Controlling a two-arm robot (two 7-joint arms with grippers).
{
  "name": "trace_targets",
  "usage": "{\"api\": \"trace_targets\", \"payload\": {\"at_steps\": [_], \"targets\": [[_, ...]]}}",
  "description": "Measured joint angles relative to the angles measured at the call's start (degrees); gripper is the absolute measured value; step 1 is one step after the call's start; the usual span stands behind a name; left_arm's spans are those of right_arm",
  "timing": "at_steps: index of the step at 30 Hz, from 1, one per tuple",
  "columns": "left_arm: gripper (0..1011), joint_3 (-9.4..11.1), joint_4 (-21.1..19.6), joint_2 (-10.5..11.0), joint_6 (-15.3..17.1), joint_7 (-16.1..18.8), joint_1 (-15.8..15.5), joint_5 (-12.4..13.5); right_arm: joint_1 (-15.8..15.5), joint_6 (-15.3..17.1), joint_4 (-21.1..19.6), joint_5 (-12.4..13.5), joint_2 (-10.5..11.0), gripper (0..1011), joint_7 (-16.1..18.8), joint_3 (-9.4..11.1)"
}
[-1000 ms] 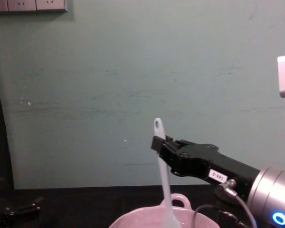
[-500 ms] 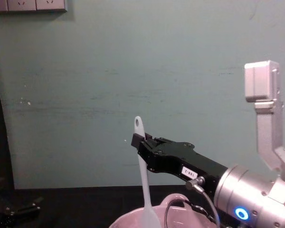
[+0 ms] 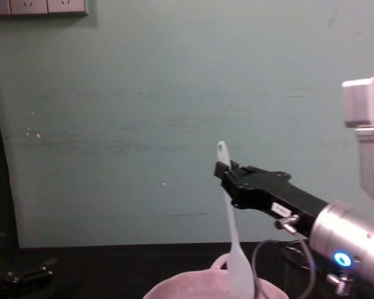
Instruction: Use the one hand to pick up the spoon and stir the clear water in the bowl.
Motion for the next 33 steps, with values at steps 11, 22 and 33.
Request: {"api": "trace_targets", "payload": {"at_steps": [11, 22, 33], "targets": [[1011, 0.00, 0.00, 0.00, 0.00, 0.00, 0.00, 0.00, -8.65, 7.04, -14.20, 5.28, 4.98, 125, 5.58, 0.37], [1011, 0.00, 0.00, 0.00, 0.00, 0.00, 0.00, 0.00, -6.00, 10.36, -10.17, 11.31, 3.04, 125, 11.44, -2.89], [1011, 0.00, 0.00, 0.00, 0.00, 0.00, 0.00, 0.00, 2.25, 0.22, 5.20, 7.77, -2.47, 125, 9.57, -4.23]]}}
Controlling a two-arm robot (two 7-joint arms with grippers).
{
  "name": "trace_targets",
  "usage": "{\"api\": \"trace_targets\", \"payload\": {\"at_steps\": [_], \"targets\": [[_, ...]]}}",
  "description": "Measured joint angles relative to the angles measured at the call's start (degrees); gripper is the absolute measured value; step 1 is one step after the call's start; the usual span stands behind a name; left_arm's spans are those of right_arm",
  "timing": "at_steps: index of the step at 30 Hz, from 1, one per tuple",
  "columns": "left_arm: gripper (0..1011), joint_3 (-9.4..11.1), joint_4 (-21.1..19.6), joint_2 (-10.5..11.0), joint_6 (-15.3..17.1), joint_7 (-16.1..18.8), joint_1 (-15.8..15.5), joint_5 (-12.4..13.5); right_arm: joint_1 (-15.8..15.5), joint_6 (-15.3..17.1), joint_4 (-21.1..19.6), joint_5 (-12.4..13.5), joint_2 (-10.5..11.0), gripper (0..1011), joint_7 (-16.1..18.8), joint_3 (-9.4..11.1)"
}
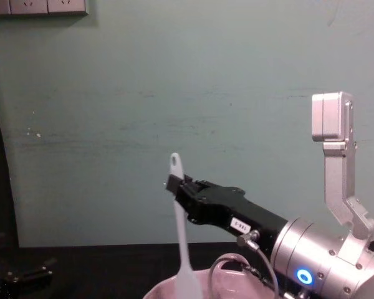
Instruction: Use the one hand to pick up the spoon and stir the clear water in the bowl.
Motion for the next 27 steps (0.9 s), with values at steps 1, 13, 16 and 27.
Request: {"api": "trace_targets", "payload": {"at_steps": [1, 13, 16, 27], "targets": [[1011, 0.00, 0.00, 0.00, 0.00, 0.00, 0.00, 0.00, 0.44, -0.75, 0.84, -0.32, -0.19, 125, -0.35, 0.23], [1011, 0.00, 0.00, 0.00, 0.00, 0.00, 0.00, 0.00, 0.05, -3.00, -0.44, -3.31, 3.12, 125, -2.79, 3.66], [1011, 0.00, 0.00, 0.00, 0.00, 0.00, 0.00, 0.00, -2.75, -0.57, -5.23, -1.85, 5.19, 125, -1.25, 4.49], [1011, 0.00, 0.00, 0.00, 0.00, 0.00, 0.00, 0.00, -9.76, 4.35, -16.85, 3.49, 8.72, 125, 4.80, 2.30]]}}
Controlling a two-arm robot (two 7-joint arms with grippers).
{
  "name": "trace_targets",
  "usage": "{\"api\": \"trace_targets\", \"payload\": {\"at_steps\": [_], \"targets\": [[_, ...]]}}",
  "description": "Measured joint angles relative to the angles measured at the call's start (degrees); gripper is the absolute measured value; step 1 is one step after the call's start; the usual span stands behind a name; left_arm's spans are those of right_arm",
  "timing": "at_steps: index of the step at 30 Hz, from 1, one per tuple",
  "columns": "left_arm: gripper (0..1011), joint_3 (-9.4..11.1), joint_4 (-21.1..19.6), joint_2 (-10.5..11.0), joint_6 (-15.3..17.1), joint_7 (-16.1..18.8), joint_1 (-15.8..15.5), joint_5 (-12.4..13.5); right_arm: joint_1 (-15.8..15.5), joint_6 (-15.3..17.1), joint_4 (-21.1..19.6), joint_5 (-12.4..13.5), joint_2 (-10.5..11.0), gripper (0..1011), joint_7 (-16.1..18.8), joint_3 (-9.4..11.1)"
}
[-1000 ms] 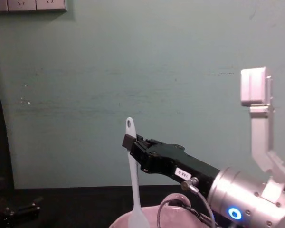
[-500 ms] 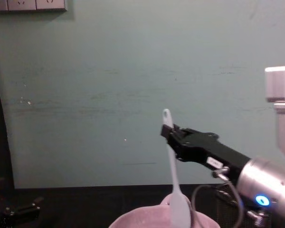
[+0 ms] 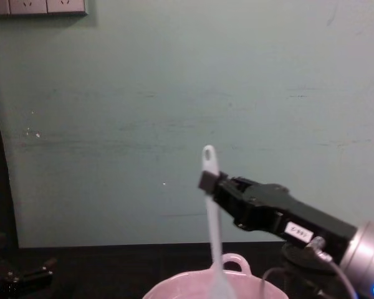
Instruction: Use the one hand to pick up the spoon and stir the clear water in the bowl.
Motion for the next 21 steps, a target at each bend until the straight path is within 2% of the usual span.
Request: {"api": "trace_targets", "payload": {"at_steps": [3, 7, 12, 17, 21], "targets": [[1011, 0.00, 0.00, 0.00, 0.00, 0.00, 0.00, 0.00, 0.40, 0.00, 0.60, 0.22, -0.71, 125, 0.52, -1.34], [1011, 0.00, 0.00, 0.00, 0.00, 0.00, 0.00, 0.00, 2.27, -1.57, 3.79, -0.03, -2.43, 125, 0.85, -2.83], [1011, -0.01, 0.00, 0.00, 0.00, 0.00, 0.00, 0.00, 5.93, -5.67, 10.91, -1.90, -5.61, 125, 0.45, -3.95], [1011, 0.00, 0.00, 0.00, 0.00, 0.00, 0.00, 0.00, 9.90, -11.01, 18.69, -4.90, -8.65, 124, -2.45, -3.18], [1011, 0.00, 0.00, 0.00, 0.00, 0.00, 0.00, 0.00, 12.55, -14.66, 23.45, -7.03, -9.90, 125, -4.90, -2.05]]}}
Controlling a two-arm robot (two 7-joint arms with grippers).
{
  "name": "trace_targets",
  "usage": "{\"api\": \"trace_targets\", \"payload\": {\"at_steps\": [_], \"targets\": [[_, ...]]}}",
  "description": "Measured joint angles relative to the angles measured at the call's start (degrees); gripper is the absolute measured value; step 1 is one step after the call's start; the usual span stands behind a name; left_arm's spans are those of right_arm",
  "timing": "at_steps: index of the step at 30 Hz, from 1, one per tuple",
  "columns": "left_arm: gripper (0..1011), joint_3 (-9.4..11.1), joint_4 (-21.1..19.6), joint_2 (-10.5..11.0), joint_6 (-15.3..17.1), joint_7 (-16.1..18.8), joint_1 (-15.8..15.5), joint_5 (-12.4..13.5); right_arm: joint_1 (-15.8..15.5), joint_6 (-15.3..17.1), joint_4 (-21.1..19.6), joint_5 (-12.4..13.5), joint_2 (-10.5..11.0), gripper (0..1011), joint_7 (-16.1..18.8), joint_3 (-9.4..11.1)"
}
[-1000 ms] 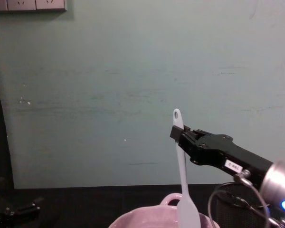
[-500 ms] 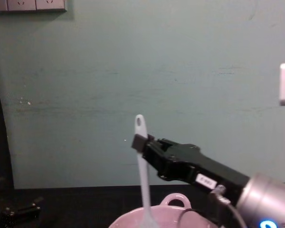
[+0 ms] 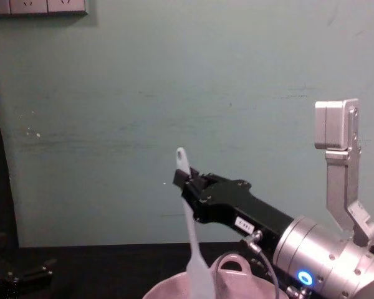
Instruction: Use the one hand to pick up the spoon and stir the clear water in the bowl.
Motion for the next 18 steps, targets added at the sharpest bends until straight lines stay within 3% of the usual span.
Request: {"api": "trace_targets", "payload": {"at_steps": [3, 8, 14, 18], "targets": [[1011, 0.00, 0.00, 0.00, 0.00, 0.00, 0.00, 0.00, 1.19, -1.69, 1.74, -1.23, 0.04, 125, -1.05, 0.72], [1011, 0.00, 0.00, 0.00, 0.00, 0.00, 0.00, 0.00, 0.55, -0.28, -0.32, -2.33, 2.04, 125, -1.21, 1.23], [1011, 0.00, 0.00, 0.00, 0.00, 0.00, 0.00, 0.00, -3.61, 4.18, -8.05, -1.31, 5.77, 125, 1.36, 2.15], [1011, 0.00, 0.00, 0.00, 0.00, 0.00, 0.00, 0.00, -6.93, 8.00, -13.66, 1.11, 7.37, 125, 2.86, 2.53]]}}
